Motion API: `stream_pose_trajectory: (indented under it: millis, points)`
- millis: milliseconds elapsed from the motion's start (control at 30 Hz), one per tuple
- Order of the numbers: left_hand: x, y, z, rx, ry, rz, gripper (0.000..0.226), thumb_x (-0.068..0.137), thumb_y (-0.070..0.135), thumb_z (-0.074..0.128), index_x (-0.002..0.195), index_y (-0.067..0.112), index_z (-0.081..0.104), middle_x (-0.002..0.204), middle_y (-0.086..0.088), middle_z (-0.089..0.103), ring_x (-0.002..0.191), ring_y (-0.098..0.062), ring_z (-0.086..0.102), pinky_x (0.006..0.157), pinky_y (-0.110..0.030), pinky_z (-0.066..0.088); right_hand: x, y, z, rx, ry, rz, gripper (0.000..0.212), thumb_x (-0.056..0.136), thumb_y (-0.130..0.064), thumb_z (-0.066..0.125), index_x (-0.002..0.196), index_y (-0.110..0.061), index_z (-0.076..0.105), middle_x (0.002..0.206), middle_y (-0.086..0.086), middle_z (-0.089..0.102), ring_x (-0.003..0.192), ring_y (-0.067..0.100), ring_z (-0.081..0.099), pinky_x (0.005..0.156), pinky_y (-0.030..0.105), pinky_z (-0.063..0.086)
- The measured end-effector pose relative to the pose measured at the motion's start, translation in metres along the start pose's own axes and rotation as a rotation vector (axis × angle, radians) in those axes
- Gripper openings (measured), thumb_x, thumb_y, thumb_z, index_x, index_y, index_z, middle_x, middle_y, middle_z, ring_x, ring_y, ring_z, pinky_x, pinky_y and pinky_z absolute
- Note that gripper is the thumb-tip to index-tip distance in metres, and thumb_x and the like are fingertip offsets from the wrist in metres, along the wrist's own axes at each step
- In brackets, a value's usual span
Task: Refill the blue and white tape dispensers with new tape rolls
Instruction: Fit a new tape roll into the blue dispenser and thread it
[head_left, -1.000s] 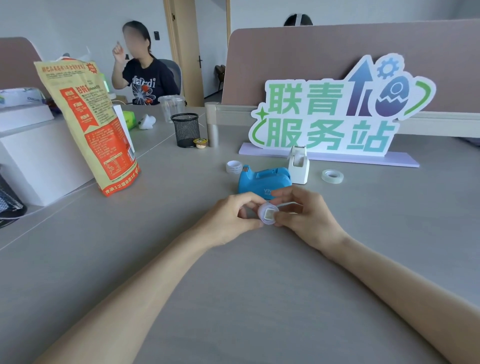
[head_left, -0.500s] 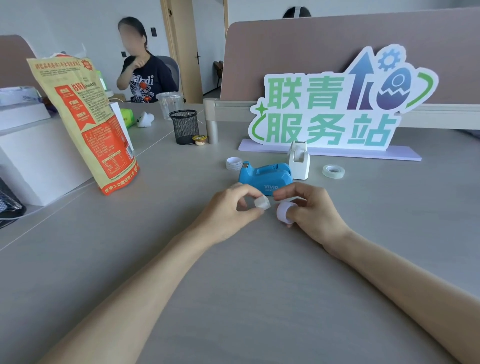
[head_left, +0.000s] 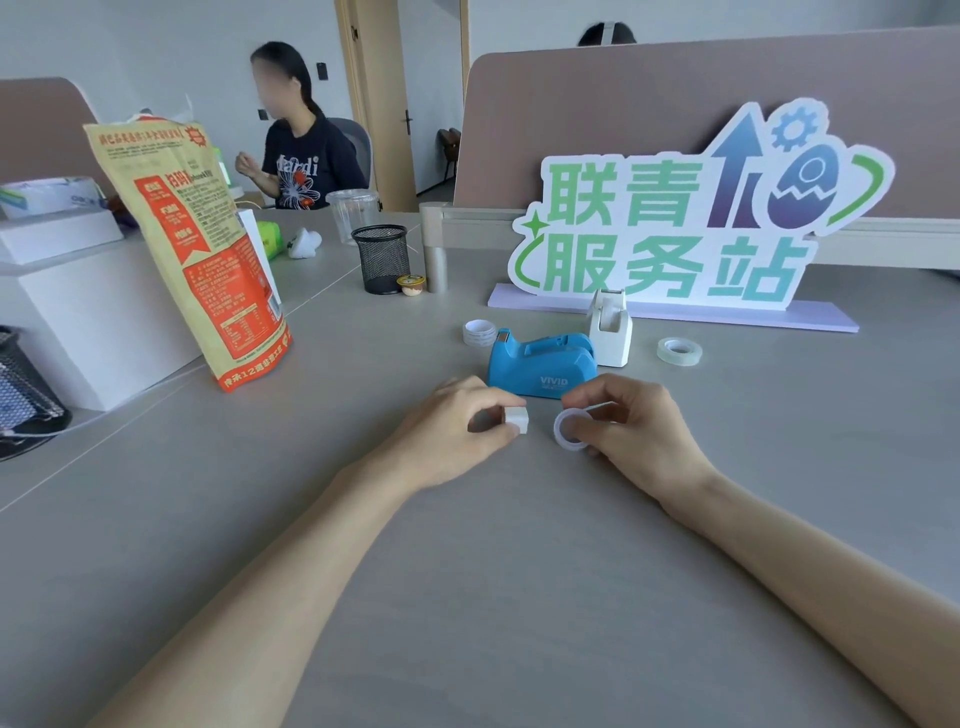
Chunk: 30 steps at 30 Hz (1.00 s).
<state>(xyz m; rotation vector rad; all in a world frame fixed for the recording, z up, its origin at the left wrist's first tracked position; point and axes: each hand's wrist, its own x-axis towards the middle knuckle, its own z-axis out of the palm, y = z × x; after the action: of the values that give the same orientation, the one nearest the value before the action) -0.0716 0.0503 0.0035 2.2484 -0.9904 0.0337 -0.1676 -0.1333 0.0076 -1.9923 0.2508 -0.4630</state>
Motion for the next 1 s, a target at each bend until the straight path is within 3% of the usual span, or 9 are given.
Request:
stream_pose_trajectory:
  millis: [200, 300, 433, 567, 633, 700, 833, 933, 1000]
  points:
    - [0.0, -0.003, 0.0, 0.021, 0.003, 0.017, 0.027, 0.085, 0.029, 0.064, 0.112, 0.03, 0.064, 0.093, 0.015, 0.053, 0.091, -0.006, 0.046, 0.087, -0.03, 0.046, 0.0, -0.001, -0.001, -0.115, 0.037, -0.058, 0.005, 0.082, -0.019, 0.072, 0.083, -0.023, 0.073, 0.086, -0.014, 0.071, 0.085, -0.006, 0.062, 0.072, 0.005, 0.043]
    - [0.0, -0.003, 0.0, 0.01, 0.003, 0.02, 0.022, 0.086, 0.029, 0.063, 0.107, 0.032, 0.063, 0.094, 0.011, 0.057, 0.089, -0.006, 0.048, 0.085, -0.033, 0.047, -0.001, -0.003, -0.001, -0.143, 0.05, -0.078, 0.009, 0.085, -0.019, 0.068, 0.091, -0.023, 0.073, 0.088, -0.015, 0.069, 0.087, -0.005, 0.061, 0.075, 0.011, 0.042]
    - [0.0, 0.002, 0.0, -0.062, 0.04, 0.015, 0.019, 0.086, 0.03, 0.064, 0.105, 0.032, 0.062, 0.096, 0.011, 0.061, 0.077, -0.013, 0.053, 0.074, -0.031, 0.046, -0.004, -0.007, 0.0, -0.19, 0.048, -0.104, 0.015, 0.087, -0.024, 0.065, 0.101, -0.027, 0.071, 0.093, -0.016, 0.064, 0.07, 0.003, 0.056, 0.068, 0.014, 0.04]
    - [-0.002, 0.013, 0.002, -0.147, 0.088, 0.037, 0.024, 0.085, 0.028, 0.067, 0.107, 0.03, 0.058, 0.091, 0.014, 0.062, 0.072, -0.011, 0.051, 0.066, -0.015, 0.039, -0.008, -0.008, 0.003, -0.198, 0.012, -0.185, 0.016, 0.085, -0.025, 0.067, 0.101, -0.026, 0.07, 0.097, -0.006, 0.07, 0.075, 0.009, 0.056, 0.065, 0.009, 0.042]
    - [-0.002, 0.015, 0.002, -0.169, 0.11, 0.031, 0.017, 0.084, 0.029, 0.069, 0.097, 0.028, 0.058, 0.077, 0.005, 0.057, 0.061, -0.008, 0.046, 0.057, -0.015, 0.035, -0.008, -0.008, 0.003, -0.168, -0.009, -0.215, 0.01, 0.085, -0.023, 0.068, 0.094, -0.024, 0.071, 0.09, -0.001, 0.072, 0.07, 0.01, 0.053, 0.063, 0.009, 0.042]
    - [-0.003, 0.015, 0.001, -0.183, 0.114, 0.007, 0.016, 0.082, 0.032, 0.071, 0.089, 0.027, 0.058, 0.077, -0.011, 0.057, 0.055, -0.007, 0.041, 0.054, -0.019, 0.032, -0.008, -0.008, 0.003, -0.159, -0.022, -0.226, 0.012, 0.084, -0.021, 0.071, 0.096, -0.023, 0.072, 0.089, -0.003, 0.072, 0.073, 0.008, 0.054, 0.064, 0.008, 0.041]
    - [-0.003, 0.015, 0.003, -0.154, 0.087, 0.005, 0.017, 0.081, 0.037, 0.07, 0.084, 0.031, 0.054, 0.084, -0.011, 0.063, 0.066, -0.018, 0.052, 0.062, -0.033, 0.044, -0.007, -0.006, 0.004, -0.173, -0.043, -0.262, 0.018, 0.084, -0.02, 0.072, 0.101, -0.021, 0.072, 0.091, -0.012, 0.07, 0.085, -0.005, 0.057, 0.069, 0.003, 0.04]
    - [-0.004, 0.011, 0.002, -0.073, 0.097, 0.035, 0.016, 0.083, 0.033, 0.067, 0.095, 0.035, 0.055, 0.086, 0.002, 0.057, 0.07, -0.006, 0.049, 0.068, -0.029, 0.042, -0.004, -0.003, 0.003, -0.147, 0.023, -0.268, 0.012, 0.085, -0.021, 0.07, 0.093, -0.03, 0.068, 0.09, -0.012, 0.069, 0.084, 0.004, 0.061, 0.065, 0.008, 0.04]
    - [0.003, -0.001, 0.002, 0.037, 0.181, 0.061, 0.025, 0.086, 0.016, 0.061, 0.106, 0.03, 0.055, 0.099, 0.011, 0.057, 0.083, -0.001, 0.046, 0.077, -0.026, 0.042, -0.003, -0.004, 0.002, -0.122, 0.063, -0.263, 0.017, 0.085, -0.018, 0.069, 0.089, -0.033, 0.063, 0.093, -0.013, 0.069, 0.081, 0.001, 0.062, 0.061, 0.012, 0.042]
